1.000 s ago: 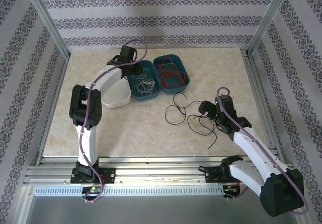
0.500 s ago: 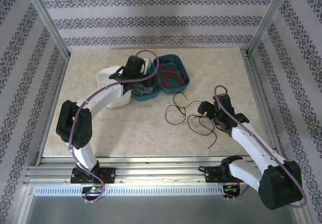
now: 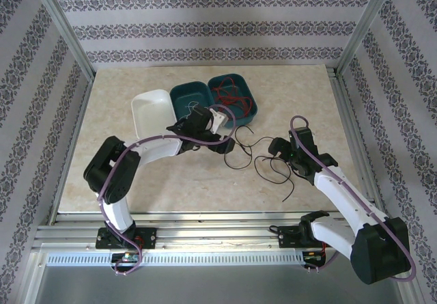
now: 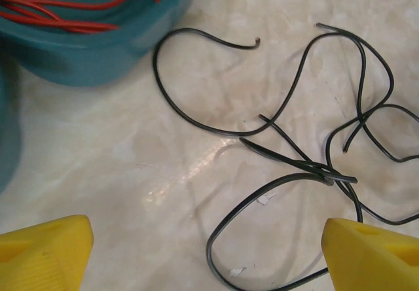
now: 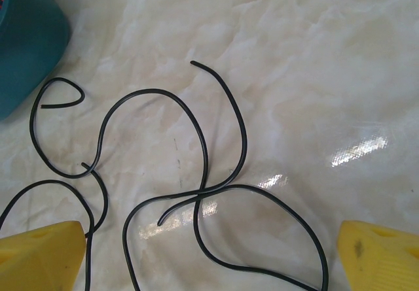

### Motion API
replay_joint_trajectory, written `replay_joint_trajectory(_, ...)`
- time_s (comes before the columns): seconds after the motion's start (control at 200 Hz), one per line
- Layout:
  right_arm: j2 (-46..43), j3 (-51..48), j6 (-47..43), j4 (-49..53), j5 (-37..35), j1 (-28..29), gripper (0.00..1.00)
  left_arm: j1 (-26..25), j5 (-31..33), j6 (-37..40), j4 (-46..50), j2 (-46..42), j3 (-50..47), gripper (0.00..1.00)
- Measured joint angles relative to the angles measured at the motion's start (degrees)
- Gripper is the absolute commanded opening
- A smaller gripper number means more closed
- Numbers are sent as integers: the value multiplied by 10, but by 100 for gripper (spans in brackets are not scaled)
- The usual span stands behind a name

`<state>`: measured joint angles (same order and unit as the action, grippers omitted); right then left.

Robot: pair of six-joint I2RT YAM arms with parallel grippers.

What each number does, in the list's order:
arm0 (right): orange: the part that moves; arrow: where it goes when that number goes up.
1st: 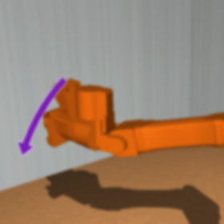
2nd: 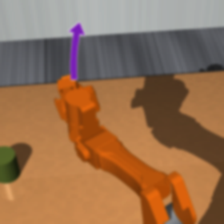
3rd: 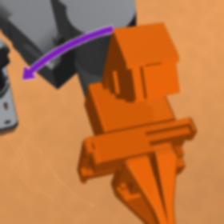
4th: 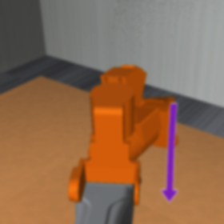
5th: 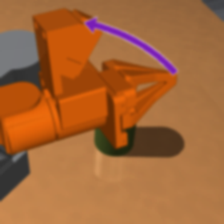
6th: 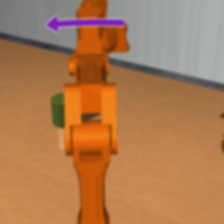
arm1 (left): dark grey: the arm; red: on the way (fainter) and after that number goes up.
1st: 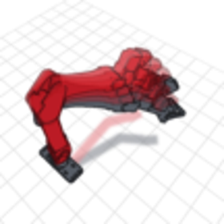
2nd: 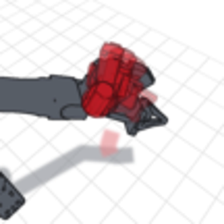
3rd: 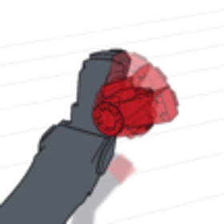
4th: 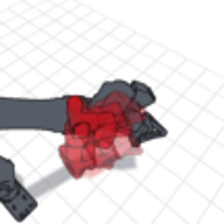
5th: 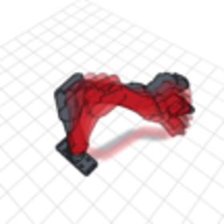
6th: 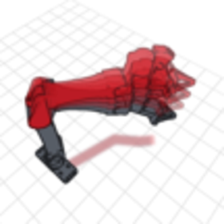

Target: Untangle the cables

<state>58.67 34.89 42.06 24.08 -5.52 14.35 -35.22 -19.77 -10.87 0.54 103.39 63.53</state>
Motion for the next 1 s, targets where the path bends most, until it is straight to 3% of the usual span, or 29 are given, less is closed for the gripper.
replay_joint_trajectory(0.295,-11,0,0,2,0,0,98,-16,-19,2,-23,57,3,74)
replay_joint_trajectory(0.535,-11,0,0,2,-1,0,98,-16,-24,2,-28,77,9,72)
replay_joint_trajectory(0.755,-10,0,2,2,-2,0,98,-16,-27,2,-31,103,30,63)
replay_joint_trajectory(0.999,-10,0,7,2,-3,-3,98,-24,-25,3,-36,113,41,22)
